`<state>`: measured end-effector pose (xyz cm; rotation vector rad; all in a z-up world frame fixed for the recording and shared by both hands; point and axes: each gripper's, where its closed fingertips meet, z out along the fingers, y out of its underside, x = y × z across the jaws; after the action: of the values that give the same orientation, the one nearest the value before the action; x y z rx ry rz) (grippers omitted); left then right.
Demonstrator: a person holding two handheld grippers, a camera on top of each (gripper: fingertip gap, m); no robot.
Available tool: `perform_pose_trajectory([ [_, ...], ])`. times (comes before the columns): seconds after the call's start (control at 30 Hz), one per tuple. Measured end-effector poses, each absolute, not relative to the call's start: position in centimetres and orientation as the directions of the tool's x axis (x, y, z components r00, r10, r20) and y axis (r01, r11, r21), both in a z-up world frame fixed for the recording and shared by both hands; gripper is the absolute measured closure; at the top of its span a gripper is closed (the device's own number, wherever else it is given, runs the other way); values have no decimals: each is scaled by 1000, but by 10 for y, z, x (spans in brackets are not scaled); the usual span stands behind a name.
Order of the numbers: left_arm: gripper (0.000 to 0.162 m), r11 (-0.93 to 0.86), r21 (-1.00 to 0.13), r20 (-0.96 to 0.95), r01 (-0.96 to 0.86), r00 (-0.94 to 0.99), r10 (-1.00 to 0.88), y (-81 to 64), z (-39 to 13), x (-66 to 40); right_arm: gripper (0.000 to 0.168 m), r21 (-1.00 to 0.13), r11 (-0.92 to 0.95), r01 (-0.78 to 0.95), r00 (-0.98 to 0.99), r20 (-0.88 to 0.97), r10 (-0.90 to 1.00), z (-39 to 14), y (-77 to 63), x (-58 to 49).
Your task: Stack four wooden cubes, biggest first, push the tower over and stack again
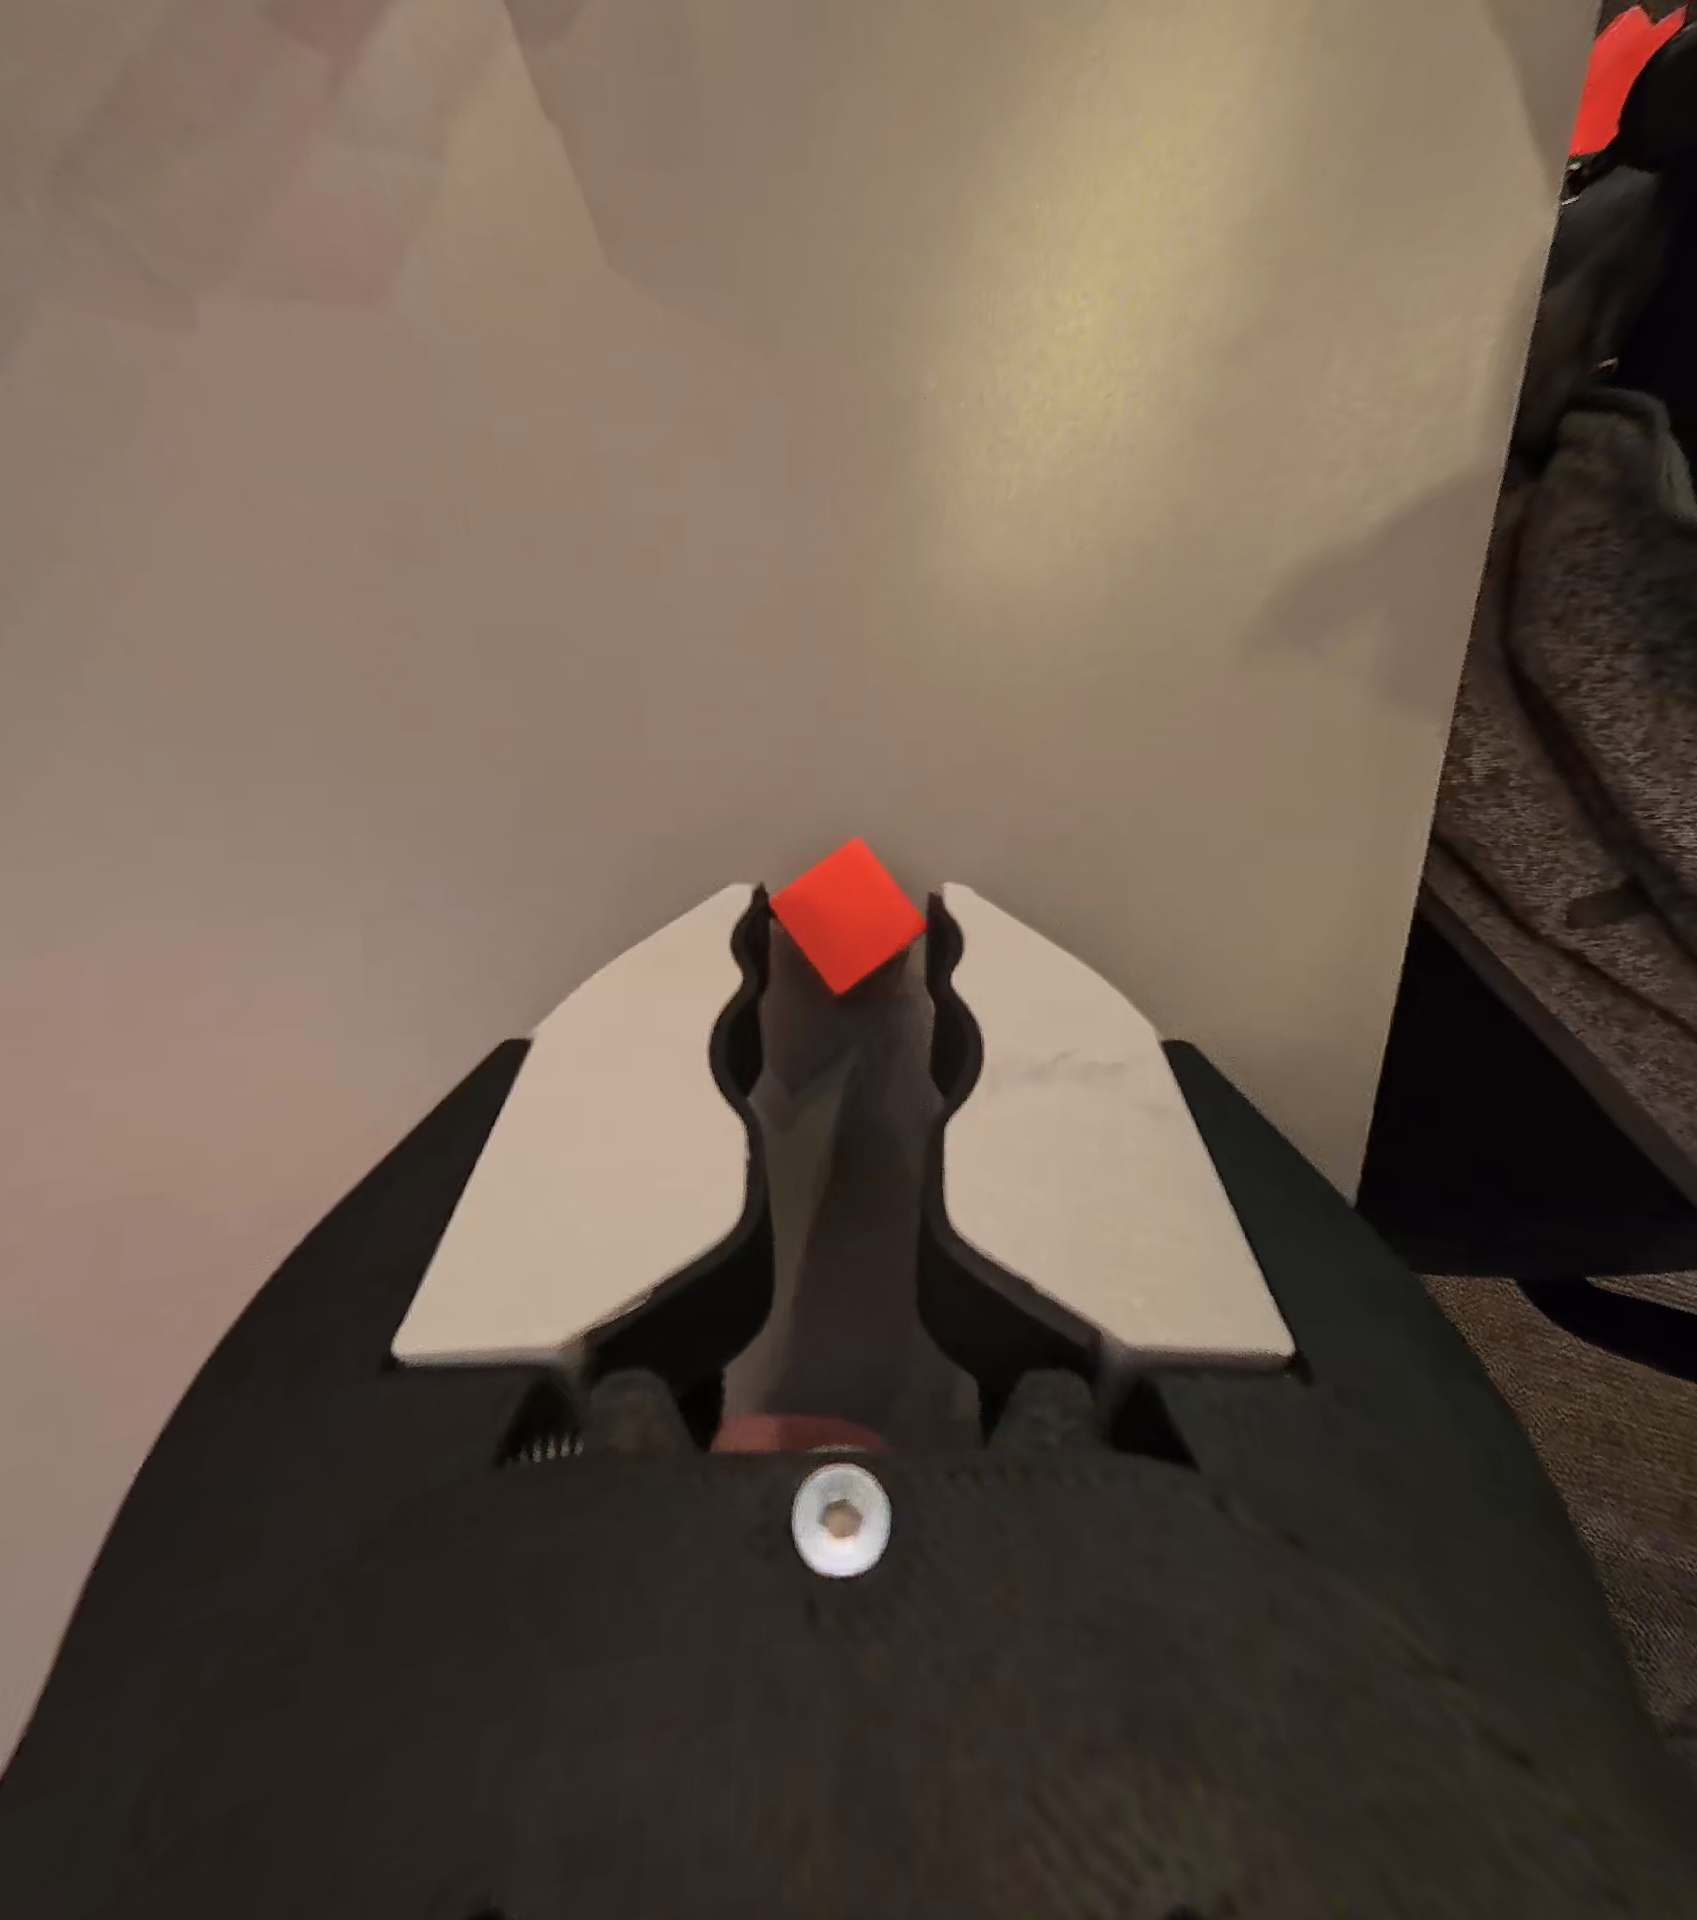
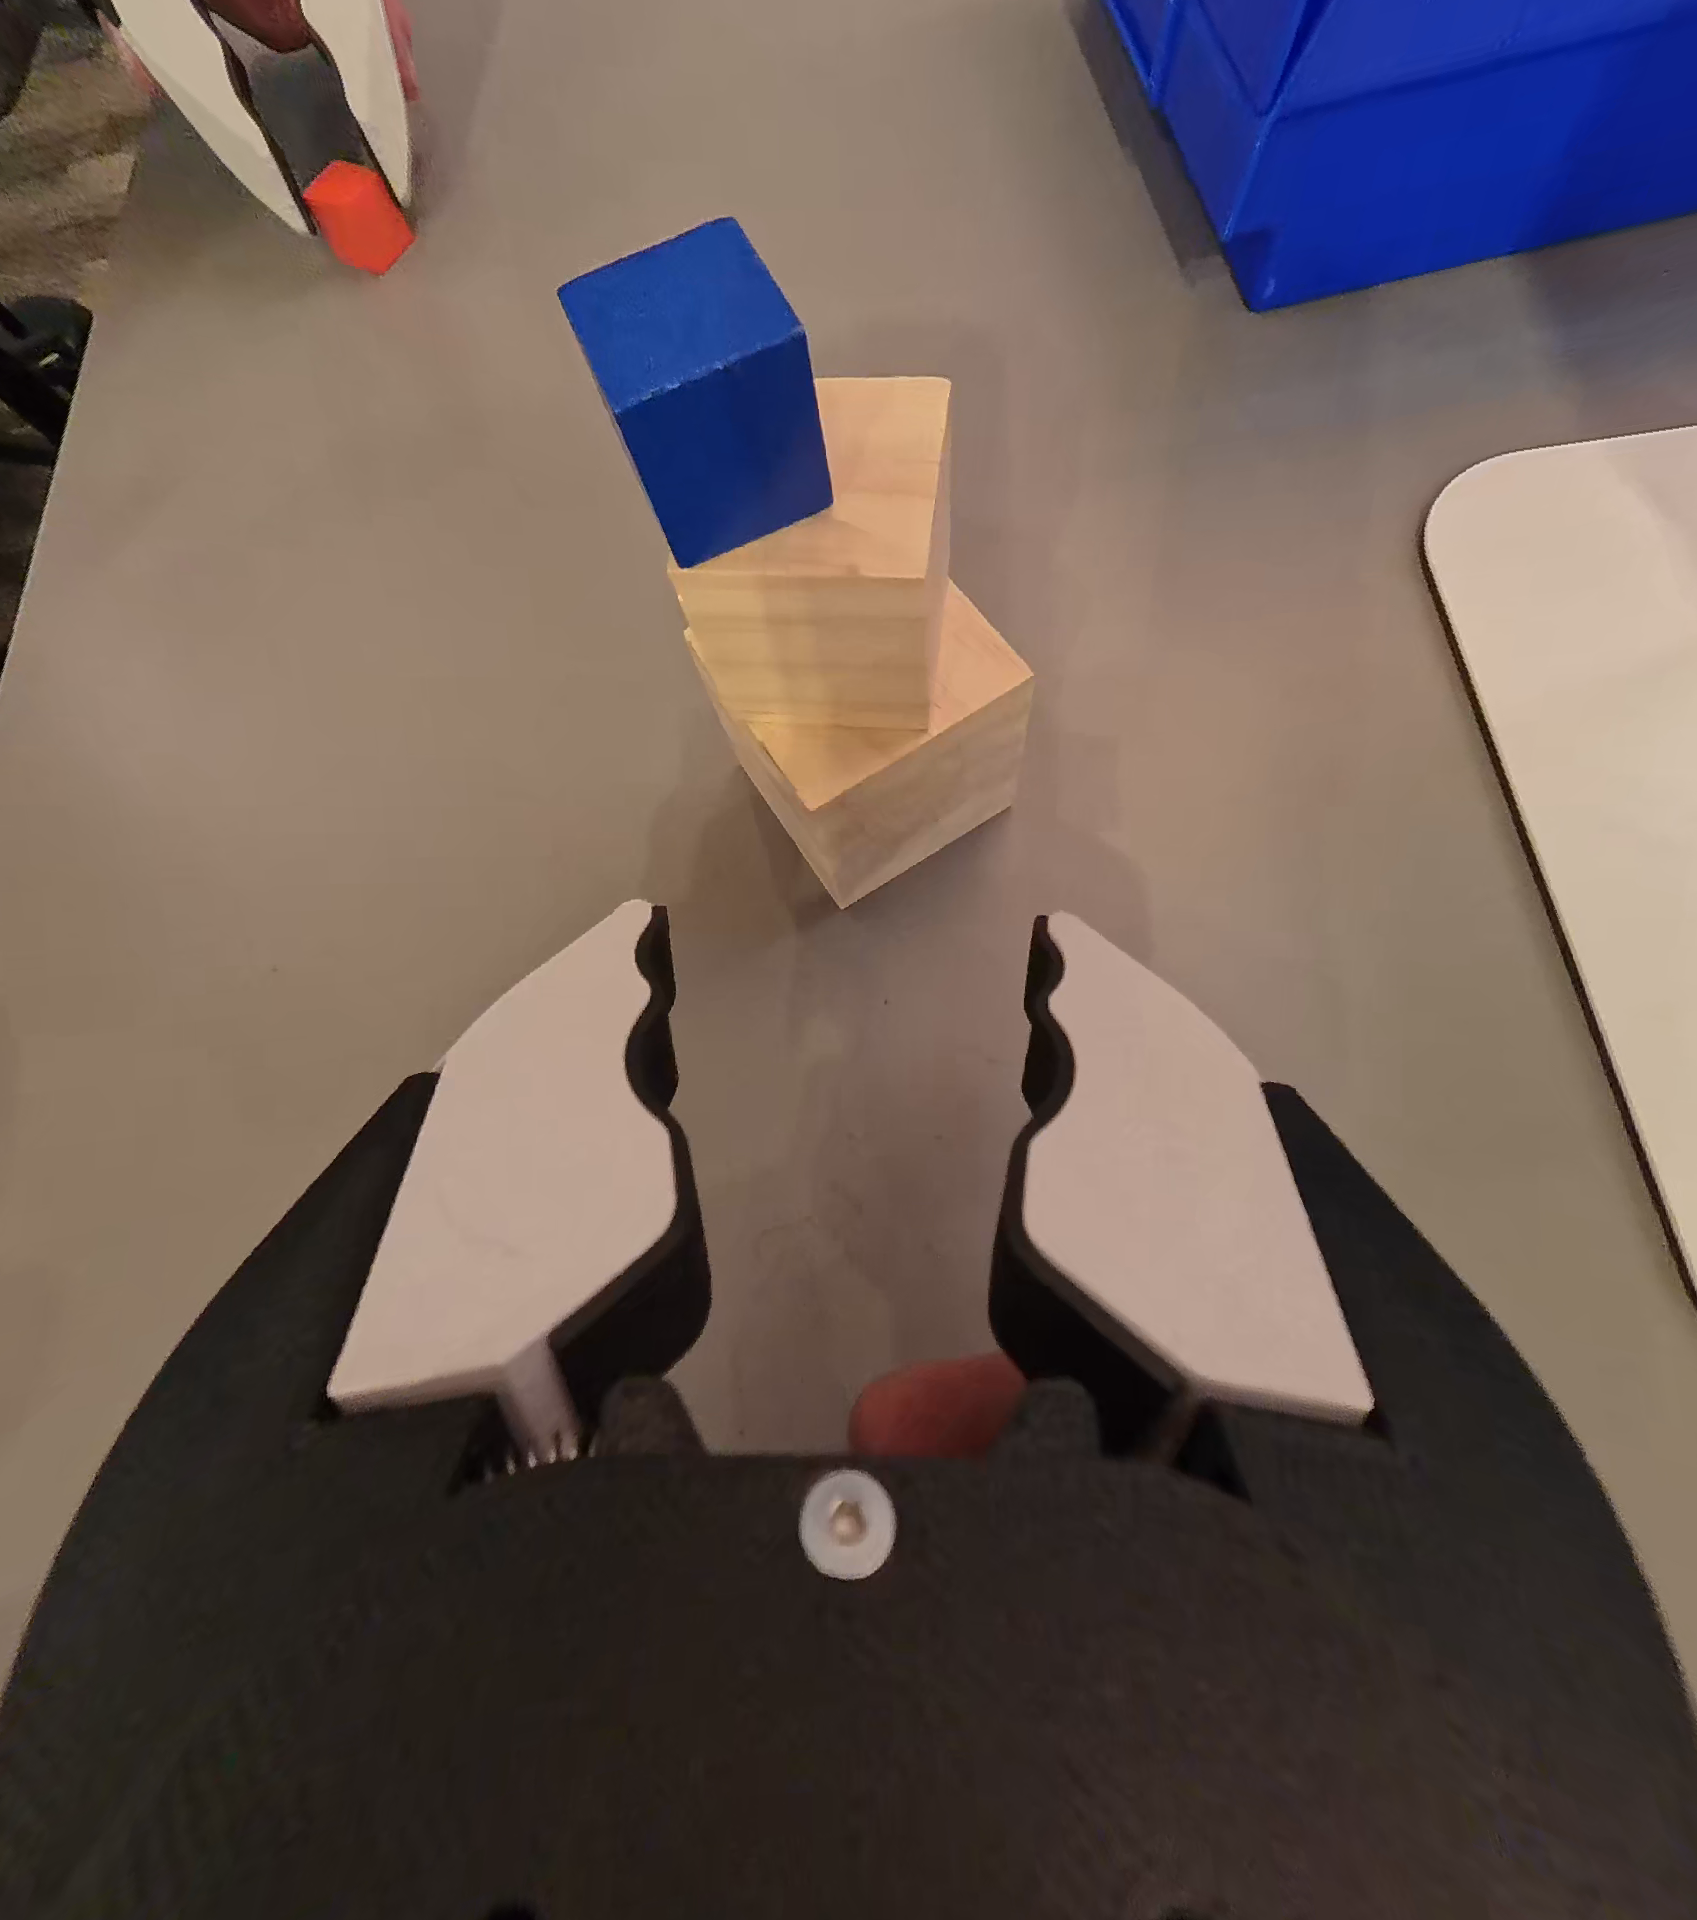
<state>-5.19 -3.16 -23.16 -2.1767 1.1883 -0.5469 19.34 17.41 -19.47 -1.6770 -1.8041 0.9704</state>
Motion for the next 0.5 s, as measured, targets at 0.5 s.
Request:
perform_pose_trajectory([
  [0.5, 134, -323, -724, -11, -610, 478, -878, -4, -216, -25, 123, -891, 162, 424, -198, 84, 977, -145, 158, 140],
])
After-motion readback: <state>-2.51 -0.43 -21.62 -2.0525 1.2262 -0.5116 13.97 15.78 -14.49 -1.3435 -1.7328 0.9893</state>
